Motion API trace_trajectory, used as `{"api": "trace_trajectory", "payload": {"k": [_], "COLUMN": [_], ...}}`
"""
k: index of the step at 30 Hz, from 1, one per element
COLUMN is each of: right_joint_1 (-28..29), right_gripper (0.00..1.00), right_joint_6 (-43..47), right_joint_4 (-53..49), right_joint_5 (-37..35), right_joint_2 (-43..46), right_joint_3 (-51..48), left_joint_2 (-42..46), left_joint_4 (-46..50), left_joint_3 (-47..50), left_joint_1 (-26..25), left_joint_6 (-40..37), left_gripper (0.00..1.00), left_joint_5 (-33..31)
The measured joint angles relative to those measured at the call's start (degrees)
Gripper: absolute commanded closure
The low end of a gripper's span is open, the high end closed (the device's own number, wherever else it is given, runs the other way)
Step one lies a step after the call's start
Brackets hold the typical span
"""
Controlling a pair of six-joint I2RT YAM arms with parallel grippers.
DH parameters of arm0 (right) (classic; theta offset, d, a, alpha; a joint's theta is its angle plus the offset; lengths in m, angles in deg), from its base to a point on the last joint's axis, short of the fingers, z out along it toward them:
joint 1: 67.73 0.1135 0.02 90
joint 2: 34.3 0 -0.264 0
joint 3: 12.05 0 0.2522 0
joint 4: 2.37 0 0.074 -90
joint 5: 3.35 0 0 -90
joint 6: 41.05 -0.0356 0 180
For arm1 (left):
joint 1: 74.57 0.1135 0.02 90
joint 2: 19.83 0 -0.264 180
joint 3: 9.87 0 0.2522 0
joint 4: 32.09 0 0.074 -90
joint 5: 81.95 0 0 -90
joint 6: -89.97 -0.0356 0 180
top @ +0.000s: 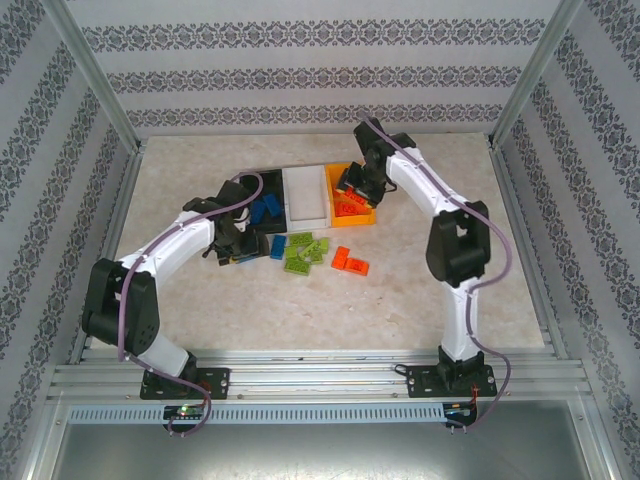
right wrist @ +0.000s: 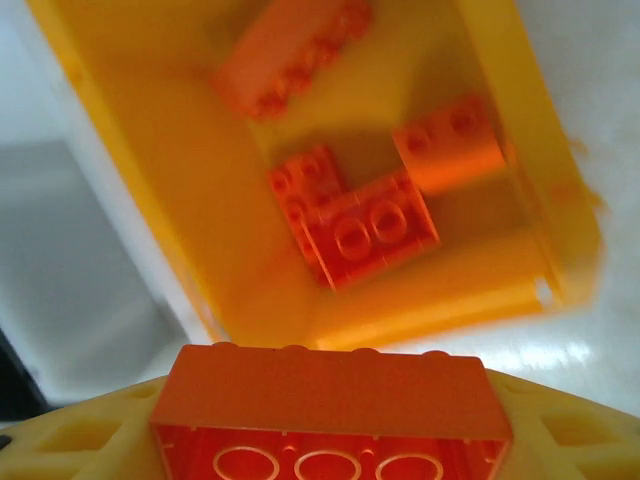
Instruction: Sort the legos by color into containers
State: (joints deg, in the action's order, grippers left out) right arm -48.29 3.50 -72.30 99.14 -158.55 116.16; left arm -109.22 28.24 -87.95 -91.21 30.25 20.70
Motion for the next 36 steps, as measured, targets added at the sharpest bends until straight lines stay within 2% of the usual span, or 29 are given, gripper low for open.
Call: {"api": "trace_trajectory", "payload": {"k": [3,9,18,29,36], "right_joint_1": [-0.9,-1.57,-1.62,-0.57,1.49], "right_gripper": [0.35,0.16,0.13,0.13,0.13], "right_joint_6": [0.74,2.19,3.91,4.28,4.31], "right_joint_4": [-0.87,-2.99,-4.63,-2.69,-0.59], "right_joint_5": [0.57,1.77,2.01,3.02,3.52], "right_joint_2": [-5.25,-9.66,-9.4,4.48,9.42], "right_joint_3": [5.62,11.58,12.33,-2.95,-9.79], "left_joint_2": [-0.68,-5.16,-11.56,-16.15,-17.73], "left_joint_4": [-0.15,-1.27,-4.37,-5.51,-5.88], "left_joint_3": [0.35,0.33,-0.59,-5.77,-7.32], "left_joint_1": [2.67,7.02,7.17,7.17,7.17], "left_joint_6": [0.9,1.25,0.81,-1.18,-2.16], "left_gripper": [0.3,0.3,0.22,0.2,0.25], "left_joint_5": [0.24,0.48,3.43,3.15,1.64]}}
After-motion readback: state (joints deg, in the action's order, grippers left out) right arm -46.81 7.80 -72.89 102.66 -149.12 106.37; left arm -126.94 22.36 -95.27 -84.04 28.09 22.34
